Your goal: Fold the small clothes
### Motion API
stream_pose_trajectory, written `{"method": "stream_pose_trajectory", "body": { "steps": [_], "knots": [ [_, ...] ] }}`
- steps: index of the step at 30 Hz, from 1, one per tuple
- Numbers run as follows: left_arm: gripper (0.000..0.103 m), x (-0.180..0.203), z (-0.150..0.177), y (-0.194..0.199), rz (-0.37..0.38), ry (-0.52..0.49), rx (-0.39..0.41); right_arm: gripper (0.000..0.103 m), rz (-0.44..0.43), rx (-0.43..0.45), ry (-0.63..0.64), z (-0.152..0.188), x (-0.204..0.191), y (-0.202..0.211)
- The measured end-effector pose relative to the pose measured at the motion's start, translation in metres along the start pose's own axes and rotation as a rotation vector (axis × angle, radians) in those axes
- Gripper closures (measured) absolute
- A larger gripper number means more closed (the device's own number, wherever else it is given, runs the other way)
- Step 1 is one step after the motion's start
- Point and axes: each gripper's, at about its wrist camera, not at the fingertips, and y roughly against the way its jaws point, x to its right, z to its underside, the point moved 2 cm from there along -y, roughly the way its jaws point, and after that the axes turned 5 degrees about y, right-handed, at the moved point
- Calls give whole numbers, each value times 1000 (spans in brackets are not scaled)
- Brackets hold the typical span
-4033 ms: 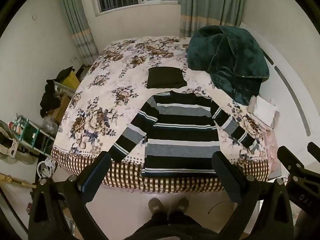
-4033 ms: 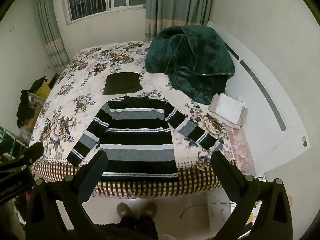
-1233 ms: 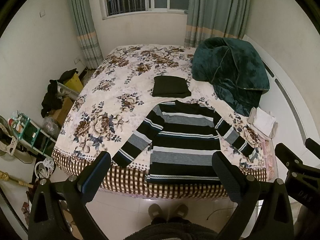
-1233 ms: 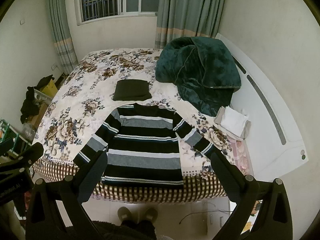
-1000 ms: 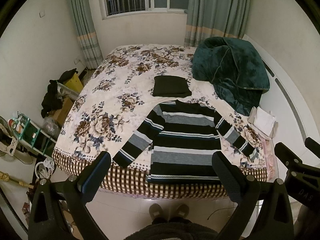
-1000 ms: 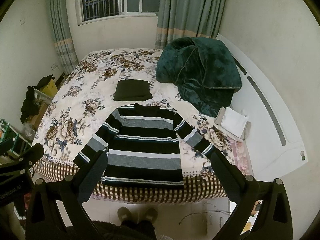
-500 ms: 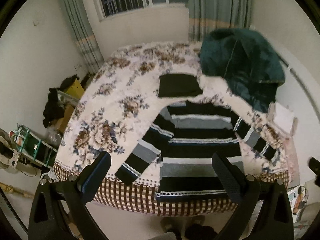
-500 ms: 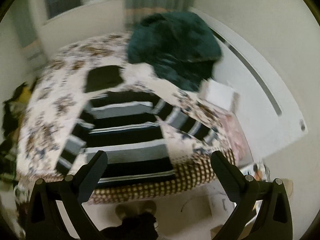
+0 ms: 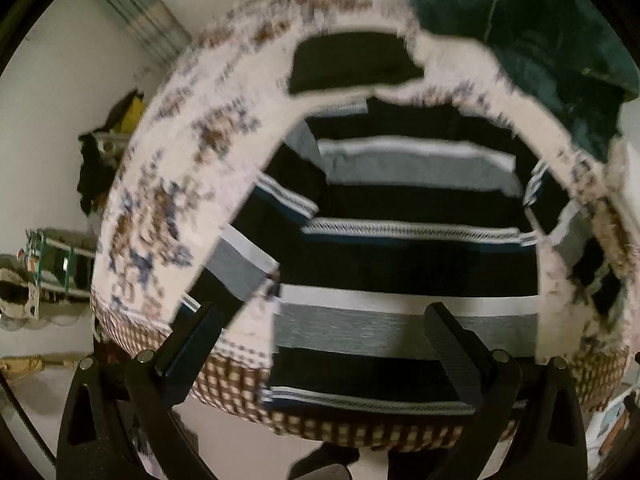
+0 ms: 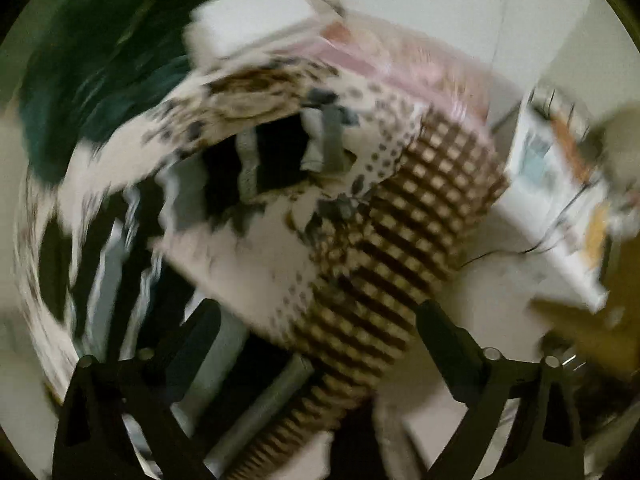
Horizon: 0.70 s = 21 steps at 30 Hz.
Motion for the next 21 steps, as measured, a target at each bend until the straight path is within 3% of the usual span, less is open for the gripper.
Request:
{"method": "stream_pose_trajectory", "body": {
  "steps": [7,9,12,13,16,21],
  "knots": [
    [0,44,5,-118,-39,88,-200,19,-249,-104,-409,-29,31,-158],
    [0,52,4,-140,-33,114,-226,21,-324,-81,-499,-34,32,-186],
    [0,55,1,-167,-21,142,-235,30,-355,55,-623,-45,32,-207],
    [0,56,0,-175,-15,148,-235,41,-348,102,-649,-47,30,-207],
    [0,53,-8,-192,-5,160,-214,94,-284,190,-624,-54,8,-203],
    [0,21,-20,-204,-18,213,-166,95,-143,278,-355,-63,-79,-168]
  ]
}}
